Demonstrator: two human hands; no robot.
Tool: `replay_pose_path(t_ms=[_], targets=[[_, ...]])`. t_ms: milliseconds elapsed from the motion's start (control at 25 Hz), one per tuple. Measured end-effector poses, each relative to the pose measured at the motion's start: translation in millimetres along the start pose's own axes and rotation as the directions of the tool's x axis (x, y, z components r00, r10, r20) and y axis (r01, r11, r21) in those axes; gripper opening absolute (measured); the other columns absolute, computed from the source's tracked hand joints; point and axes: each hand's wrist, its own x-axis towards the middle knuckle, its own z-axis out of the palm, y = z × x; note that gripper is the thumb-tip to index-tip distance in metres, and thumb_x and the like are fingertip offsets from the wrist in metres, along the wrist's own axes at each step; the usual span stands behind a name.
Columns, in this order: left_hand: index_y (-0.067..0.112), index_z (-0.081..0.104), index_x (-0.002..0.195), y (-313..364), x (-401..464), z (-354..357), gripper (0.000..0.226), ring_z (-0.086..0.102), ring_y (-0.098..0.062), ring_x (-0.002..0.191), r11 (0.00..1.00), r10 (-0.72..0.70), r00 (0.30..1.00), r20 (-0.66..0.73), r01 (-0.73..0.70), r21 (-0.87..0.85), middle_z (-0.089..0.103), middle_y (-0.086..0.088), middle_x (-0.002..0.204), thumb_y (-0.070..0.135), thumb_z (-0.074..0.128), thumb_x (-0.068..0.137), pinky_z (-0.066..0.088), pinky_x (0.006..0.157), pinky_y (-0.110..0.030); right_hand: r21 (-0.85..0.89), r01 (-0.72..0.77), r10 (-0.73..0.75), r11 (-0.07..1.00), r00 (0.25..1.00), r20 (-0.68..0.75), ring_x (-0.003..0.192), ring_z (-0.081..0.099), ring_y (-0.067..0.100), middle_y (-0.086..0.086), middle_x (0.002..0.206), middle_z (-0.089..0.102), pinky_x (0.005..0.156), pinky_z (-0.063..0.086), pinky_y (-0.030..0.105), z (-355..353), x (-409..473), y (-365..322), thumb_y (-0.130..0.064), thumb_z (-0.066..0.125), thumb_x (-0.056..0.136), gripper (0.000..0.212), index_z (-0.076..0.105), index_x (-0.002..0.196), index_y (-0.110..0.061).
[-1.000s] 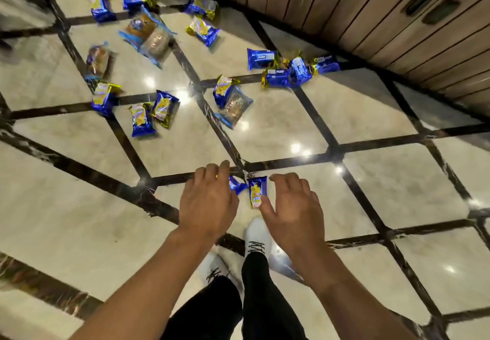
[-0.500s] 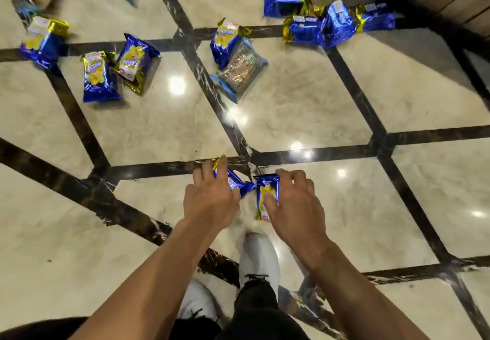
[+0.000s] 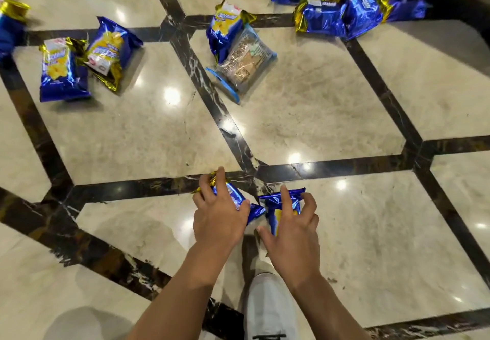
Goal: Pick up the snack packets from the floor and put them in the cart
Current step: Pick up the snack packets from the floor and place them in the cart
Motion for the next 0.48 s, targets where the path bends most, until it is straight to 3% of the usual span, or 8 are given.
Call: replay_pose_path(t_ms=[200, 360, 480], targets=[[0.033, 0.026, 0.148, 1, 0, 16, 0.087, 0.027, -0.031, 0.126, 0.986, 0.077, 0.993, -0.090, -0.089, -0.138, 0.007, -0.001, 0.153, 0.029, 0.072, 0.075, 0.043, 0.100, -0.041, 0.162, -0.083, 0.092, 0.983, 0.994, -0.053, 0.130, 0.034, 0.034, 0.011, 0.147, 0.015, 0.091, 0.052, 0.040, 16, 13, 7, -0.029, 0.079, 0.079, 0.086, 0.030, 0.149, -0.031], [0.036, 0.031, 0.146, 1, 5, 26, 0.082, 0.028, -0.032, 0.130, 0.992, 0.057, 0.990, -0.133, -0.071, -0.107, 0.010, -0.006, 0.154, 0.028, 0.073, 0.076, 0.041, 0.104, -0.045, 0.129, -0.128, 0.134, 0.983, 0.990, -0.040, 0.129, 0.037, 0.031, 0.008, 0.146, 0.015, 0.092, 0.053, 0.039, 24, 20, 14, -0.022, 0.078, 0.079, 0.090, 0.023, 0.149, -0.036], [0.037, 0.036, 0.143, 2, 4, 21, 0.081, 0.030, -0.031, 0.133, 0.993, 0.070, 0.986, -0.150, -0.083, -0.086, 0.012, -0.003, 0.152, 0.012, 0.074, 0.076, 0.042, 0.105, -0.044, 0.109, -0.143, 0.146, 0.984, 0.989, -0.022, 0.127, 0.040, 0.030, 0.008, 0.144, 0.016, 0.092, 0.053, 0.039, 18, 22, 14, -0.015, 0.076, 0.080, 0.089, 0.023, 0.149, -0.036]])
